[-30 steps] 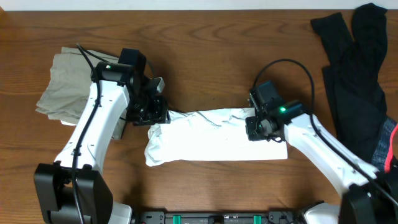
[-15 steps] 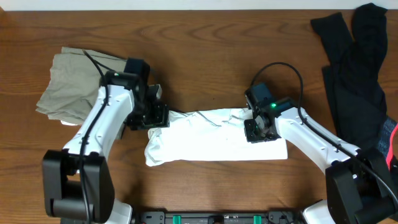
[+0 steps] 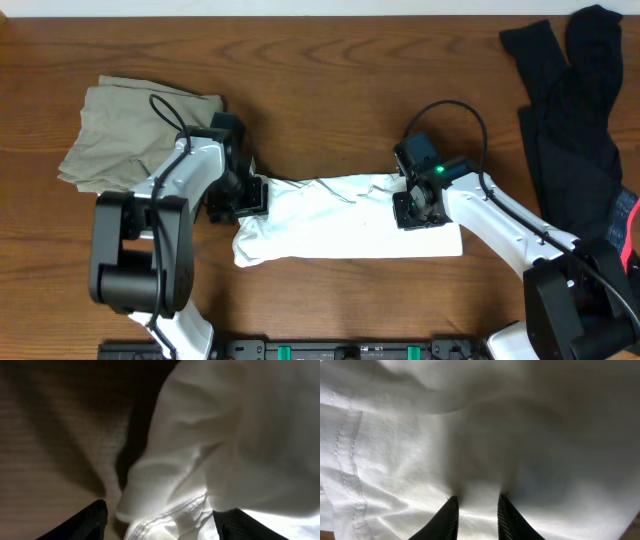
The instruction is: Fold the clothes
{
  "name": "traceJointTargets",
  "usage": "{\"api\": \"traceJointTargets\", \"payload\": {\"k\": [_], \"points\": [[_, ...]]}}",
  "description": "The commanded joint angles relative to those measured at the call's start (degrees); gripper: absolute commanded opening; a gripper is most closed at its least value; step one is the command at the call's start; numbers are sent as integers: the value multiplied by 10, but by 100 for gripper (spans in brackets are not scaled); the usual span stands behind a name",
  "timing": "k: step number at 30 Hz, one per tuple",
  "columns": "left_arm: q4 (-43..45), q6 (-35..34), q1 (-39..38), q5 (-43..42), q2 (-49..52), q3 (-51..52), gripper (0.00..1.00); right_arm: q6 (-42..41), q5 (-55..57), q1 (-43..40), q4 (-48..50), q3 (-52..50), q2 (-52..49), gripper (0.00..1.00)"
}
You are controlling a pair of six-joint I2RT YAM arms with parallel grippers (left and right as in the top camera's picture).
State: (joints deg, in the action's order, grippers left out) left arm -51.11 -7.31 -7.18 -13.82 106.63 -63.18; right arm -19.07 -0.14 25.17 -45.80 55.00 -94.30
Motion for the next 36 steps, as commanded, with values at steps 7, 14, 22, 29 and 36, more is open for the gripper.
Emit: {"api": "traceJointTargets", "payload": {"k": [7,14,22,29,36], "points": [[6,23,1,-84,47,5,57,-9,7,-6,-1,-3,-5,24],[-3,39,2,-95,45,5,6,-9,5,-6,-1,-3,-5,24],[-42,9,51,-3,-19,-9,6,-6,-1,-7,-10,14,17,21],[-43,8,120,42,-110,-13,6,-2,-1,-33,-52,88,95,22],[-47,8,152,-2,-164,-14,6,12,12,-98,-92,111,152,23]]}}
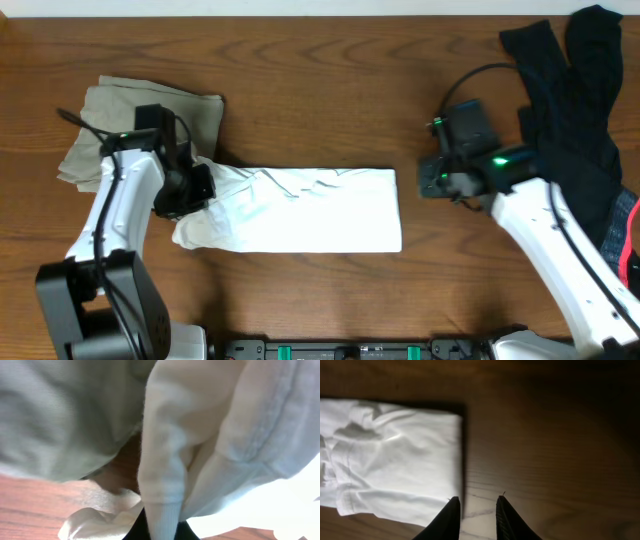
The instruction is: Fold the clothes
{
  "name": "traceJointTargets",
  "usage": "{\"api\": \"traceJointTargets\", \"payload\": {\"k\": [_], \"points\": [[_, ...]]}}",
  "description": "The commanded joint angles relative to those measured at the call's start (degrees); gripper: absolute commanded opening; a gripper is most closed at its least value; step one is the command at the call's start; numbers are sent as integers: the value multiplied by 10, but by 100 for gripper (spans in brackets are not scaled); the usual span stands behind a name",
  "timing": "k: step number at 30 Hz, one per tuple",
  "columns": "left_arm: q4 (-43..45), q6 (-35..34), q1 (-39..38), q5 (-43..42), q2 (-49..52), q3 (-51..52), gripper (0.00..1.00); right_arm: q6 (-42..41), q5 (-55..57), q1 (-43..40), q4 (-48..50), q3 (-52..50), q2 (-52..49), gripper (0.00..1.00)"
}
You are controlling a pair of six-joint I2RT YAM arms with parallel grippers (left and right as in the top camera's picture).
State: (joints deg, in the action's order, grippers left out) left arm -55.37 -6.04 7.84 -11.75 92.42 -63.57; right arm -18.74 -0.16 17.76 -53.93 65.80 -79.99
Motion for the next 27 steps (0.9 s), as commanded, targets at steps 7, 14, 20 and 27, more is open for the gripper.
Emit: {"api": "traceJointTargets", "payload": {"k": [7,14,20,27], "points": [[-7,-5,-43,-214,-76,-22,6,28,19,-106,-54,3,13,22],[57,-84,-166,-228,-131,-26,6,32,19,-141,-66,2,13,22],[146,-157,-287,-217,-130,-26,6,32,19,-141,-72,2,13,22],[238,-192,-406,-131,-101,-26,6,32,19,-141,-77,1,13,22]]}}
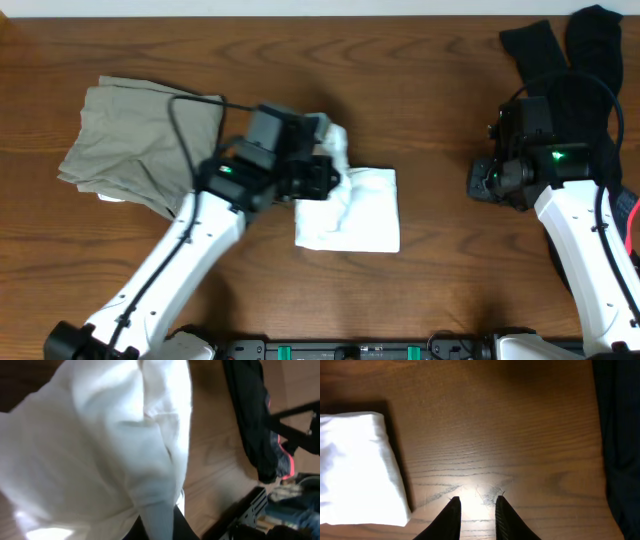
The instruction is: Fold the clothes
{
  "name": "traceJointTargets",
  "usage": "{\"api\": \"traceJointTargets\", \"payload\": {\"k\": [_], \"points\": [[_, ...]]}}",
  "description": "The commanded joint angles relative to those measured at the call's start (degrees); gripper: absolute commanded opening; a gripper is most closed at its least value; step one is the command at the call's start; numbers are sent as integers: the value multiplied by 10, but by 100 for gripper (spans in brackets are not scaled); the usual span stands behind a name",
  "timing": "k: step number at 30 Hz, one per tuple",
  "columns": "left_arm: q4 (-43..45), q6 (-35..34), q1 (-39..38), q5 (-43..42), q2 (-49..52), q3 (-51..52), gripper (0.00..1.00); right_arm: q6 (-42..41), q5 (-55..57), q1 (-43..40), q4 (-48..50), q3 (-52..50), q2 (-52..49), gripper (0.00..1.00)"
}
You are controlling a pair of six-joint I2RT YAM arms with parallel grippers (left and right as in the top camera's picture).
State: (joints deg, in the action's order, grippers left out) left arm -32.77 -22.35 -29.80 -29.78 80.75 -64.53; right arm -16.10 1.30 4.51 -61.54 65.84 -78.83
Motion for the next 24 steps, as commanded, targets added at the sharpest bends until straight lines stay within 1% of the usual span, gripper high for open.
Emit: {"api": "traceJointTargets", "payload": {"k": [1,7,12,13,14,15,16,17,19,21,24], "points": [[19,-33,-43,59,24,-16,6,5,4,-8,-1,0,2,22],[59,-59,-98,65,72,-16,6,5,4,-8,-7,0,2,22],[96,-61,-128,65,97,-16,7,5,4,-8,-7,0,2,22],[103,-61,-133,65,99,-16,11,5,4,-8,-7,0,2,22],[110,-61,-137,65,101,-16,17,5,4,-8,-7,0,2,22],[115,-61,-143,65,101,-16,28,5,4,-8,-7,0,2,22],[120,-61,-148,64,101,-16,34,5,4,-8,-7,0,2,22],[122,-61,-152,63,101,-16,44,5,4,-8,-7,0,2,22],[122,-60,-155,48,100,-16,47,5,3,-8,-7,0,2,22],[120,-56,-153,32,96,-16,47,5,2,-8,-7,0,2,22],[101,-50,-140,35,80,-16,47,5,-5,-8,-7,0,2,22]]}}
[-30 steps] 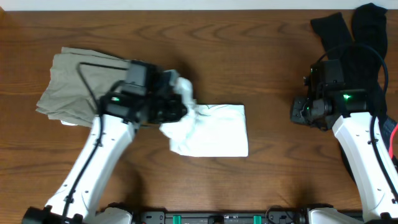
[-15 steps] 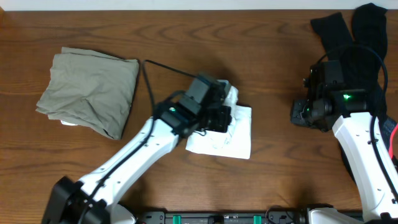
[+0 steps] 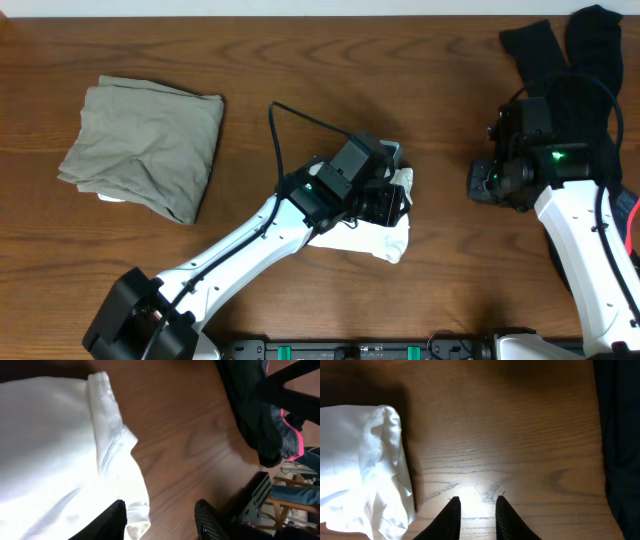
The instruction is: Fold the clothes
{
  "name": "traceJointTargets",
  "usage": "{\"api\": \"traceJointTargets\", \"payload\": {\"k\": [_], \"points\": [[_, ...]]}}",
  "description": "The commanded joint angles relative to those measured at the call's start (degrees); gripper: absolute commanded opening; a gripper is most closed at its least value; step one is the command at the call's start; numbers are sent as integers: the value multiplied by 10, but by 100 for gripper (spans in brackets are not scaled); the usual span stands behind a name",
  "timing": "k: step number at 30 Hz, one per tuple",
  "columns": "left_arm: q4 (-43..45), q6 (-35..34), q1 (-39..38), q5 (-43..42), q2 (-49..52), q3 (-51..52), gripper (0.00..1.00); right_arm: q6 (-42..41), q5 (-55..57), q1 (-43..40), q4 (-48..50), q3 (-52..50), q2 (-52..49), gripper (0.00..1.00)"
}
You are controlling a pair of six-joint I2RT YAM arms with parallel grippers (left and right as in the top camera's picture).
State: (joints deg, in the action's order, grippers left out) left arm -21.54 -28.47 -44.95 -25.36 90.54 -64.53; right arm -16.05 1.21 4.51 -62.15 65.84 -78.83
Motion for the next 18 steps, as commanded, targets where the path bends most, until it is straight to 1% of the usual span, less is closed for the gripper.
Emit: {"api": "traceJointTargets", "payload": {"k": [1,4,6,10,12,18], "points": [[-19,17,19,-9,-24,-16,47,5,-8,-8,-2,0,2,23],[-62,33,59,10,-45,-16,47,37,-50,-7,0,0,2,24],[-105,33,90,60,-54,-16,46,59,-87,-7,0,0,2,24],[-157,33,146,142,-53,-13,46,160,-234,-3,0,0,-1,26],[-157,37,167,152,-47,-8,46,186,-289,8,0,0,-4,26],[-151,47,209,151,-12,-4,46,189,-298,75,12,-13,-30,25]]}}
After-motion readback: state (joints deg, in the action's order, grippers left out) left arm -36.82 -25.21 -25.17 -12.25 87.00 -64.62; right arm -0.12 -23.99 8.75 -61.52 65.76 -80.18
